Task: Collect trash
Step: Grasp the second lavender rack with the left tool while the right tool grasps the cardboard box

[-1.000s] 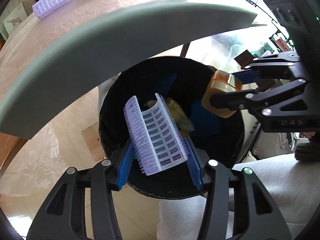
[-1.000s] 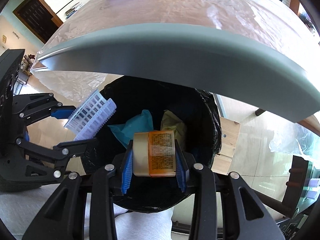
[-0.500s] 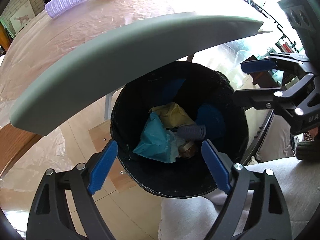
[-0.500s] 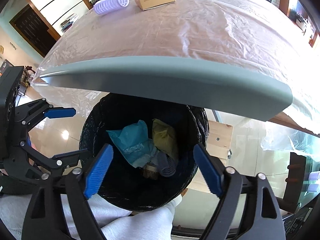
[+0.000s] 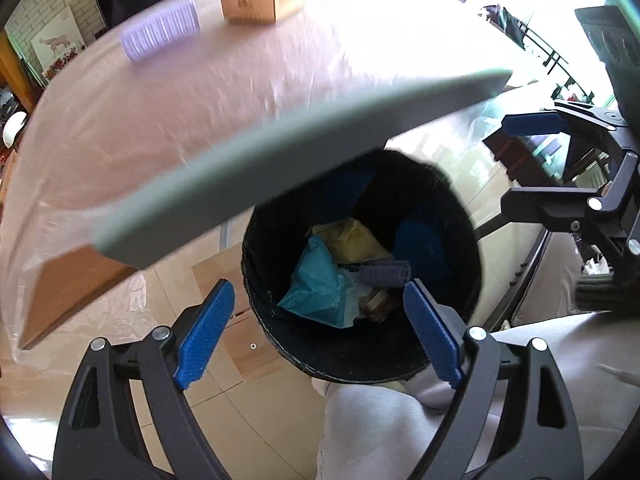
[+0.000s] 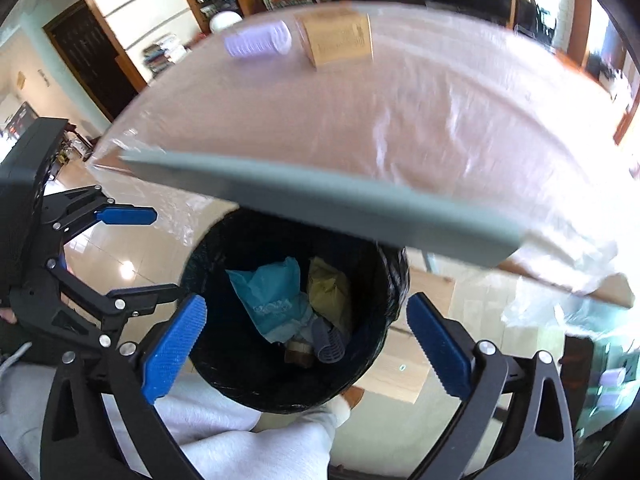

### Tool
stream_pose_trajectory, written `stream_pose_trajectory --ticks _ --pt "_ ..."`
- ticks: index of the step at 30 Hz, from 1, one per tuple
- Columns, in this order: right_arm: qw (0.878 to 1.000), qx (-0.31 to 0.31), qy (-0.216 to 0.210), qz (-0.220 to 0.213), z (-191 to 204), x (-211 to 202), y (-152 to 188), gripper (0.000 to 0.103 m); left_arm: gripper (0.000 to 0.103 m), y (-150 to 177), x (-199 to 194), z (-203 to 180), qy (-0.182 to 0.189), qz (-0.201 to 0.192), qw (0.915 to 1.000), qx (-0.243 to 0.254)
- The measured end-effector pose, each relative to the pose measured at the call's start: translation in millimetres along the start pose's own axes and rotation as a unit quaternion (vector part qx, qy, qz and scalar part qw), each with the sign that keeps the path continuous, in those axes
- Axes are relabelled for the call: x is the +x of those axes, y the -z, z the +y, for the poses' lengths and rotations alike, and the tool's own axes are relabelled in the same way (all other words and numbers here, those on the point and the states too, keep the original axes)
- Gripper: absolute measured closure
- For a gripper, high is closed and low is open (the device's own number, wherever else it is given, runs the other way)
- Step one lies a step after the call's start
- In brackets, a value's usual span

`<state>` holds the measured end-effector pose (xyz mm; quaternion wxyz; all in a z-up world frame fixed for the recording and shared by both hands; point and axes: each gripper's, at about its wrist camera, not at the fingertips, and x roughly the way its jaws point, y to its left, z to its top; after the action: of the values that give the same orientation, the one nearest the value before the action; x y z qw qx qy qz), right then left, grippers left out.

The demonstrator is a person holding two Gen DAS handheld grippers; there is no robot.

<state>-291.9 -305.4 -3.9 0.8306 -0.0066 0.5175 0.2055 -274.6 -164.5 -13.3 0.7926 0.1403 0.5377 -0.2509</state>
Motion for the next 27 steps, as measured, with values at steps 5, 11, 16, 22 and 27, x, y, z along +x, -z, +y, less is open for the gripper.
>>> stream_pose_trajectory --ticks 5,11,16,22,27 --pt "0.996 -0.018 0.017 -0.089 0 -49 -26 0.004 0.011 -22 -55 9 0.005 -0.080 0.9967 -0.017" --pt "0.986 -0.009 0.058 -0.158 -13 -60 -78 0.004 0.002 -66 -78 55 -0.023 -0.159 0.9837 -0.081" --pt "0.985 -0.045 0.079 -0.150 -15 -26 -125 0.004 0.002 -105 -51 99 -0.041 -0.149 0.9799 -0.127" --pt "0.989 -0.073 0.055 -0.116 -14 17 -162 0.004 0.002 -138 -13 140 -0.023 -0.125 0.9751 -0.182" --pt "0.990 -0.101 0.046 -0.091 -9 44 -181 0.004 0.002 -149 5 143 -0.042 -0.115 0.9765 -0.178"
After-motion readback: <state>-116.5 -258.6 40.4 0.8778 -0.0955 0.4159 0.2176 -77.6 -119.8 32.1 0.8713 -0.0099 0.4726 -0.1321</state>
